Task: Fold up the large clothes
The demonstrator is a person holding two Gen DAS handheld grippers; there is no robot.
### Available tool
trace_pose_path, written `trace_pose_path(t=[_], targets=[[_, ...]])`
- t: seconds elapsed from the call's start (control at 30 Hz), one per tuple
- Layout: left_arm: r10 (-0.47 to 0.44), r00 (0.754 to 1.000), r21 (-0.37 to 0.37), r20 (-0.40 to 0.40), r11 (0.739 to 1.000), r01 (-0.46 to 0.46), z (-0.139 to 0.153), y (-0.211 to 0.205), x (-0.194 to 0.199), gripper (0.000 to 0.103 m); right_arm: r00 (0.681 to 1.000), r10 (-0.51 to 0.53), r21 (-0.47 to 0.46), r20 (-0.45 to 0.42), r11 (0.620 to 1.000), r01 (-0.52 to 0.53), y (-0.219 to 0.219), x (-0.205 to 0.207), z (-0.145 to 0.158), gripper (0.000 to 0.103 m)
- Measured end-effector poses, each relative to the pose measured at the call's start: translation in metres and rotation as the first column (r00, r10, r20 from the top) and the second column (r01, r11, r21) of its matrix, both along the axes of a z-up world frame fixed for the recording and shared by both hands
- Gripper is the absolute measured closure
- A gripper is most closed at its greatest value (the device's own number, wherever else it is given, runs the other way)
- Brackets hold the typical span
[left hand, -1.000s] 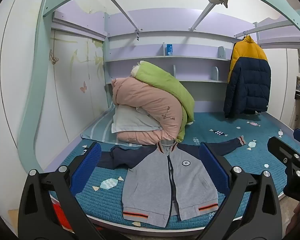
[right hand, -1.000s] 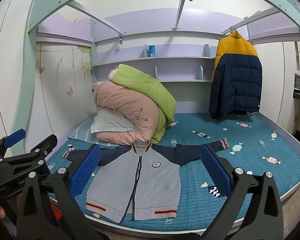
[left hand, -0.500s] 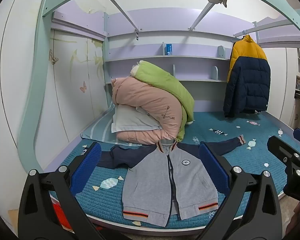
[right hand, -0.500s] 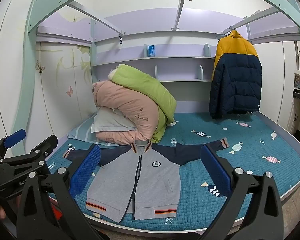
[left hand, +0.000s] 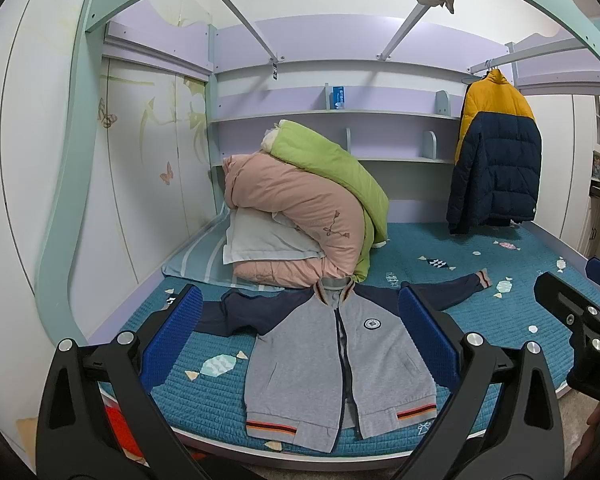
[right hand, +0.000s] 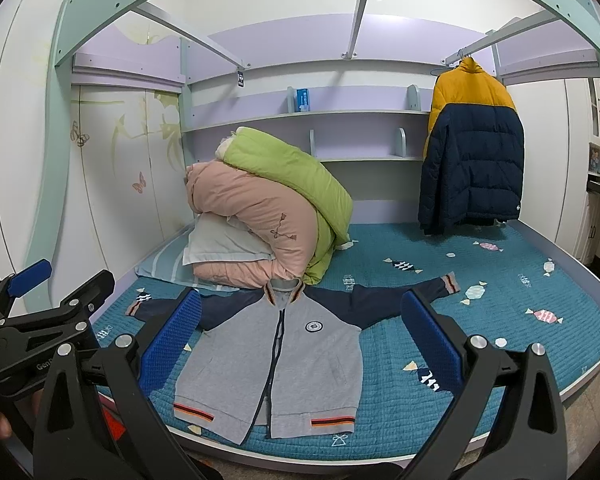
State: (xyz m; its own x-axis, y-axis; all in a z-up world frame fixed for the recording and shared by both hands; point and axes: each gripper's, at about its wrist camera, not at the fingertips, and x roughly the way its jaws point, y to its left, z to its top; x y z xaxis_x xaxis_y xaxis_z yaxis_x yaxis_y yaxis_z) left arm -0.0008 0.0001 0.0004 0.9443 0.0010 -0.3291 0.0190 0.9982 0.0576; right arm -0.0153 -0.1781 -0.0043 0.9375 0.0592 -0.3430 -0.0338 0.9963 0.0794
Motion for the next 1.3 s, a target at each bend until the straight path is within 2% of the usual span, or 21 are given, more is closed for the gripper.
trace_pose_path(t=[0.63, 0.97, 1.3], targets=[[0.001, 1.000, 0.001, -0.004, 1.000, -0.001, 0.000, 0.000, 0.000, 0.005, 1.000, 0.002, 0.003, -0.004, 1.000, -0.002, 0.002, 0.001, -0.002, 0.007], [-0.001, 1.000, -0.001, -0.009, 1.000, 0.001, -0.012, -0.005, -0.002, 0.005, 1.000, 0.007, 0.002, -0.015, 1.000, -0.007, 0.010, 0.007, -0.005, 0.007], [0.001, 0.999, -0.004, -0.037, 1.000, -0.001, -0.023, 0.001, 0.017, 0.005, 0.999, 0.012, 0.007, -0.042, 1.000, -0.012, 0.009, 0.021, -0.013, 0.007]])
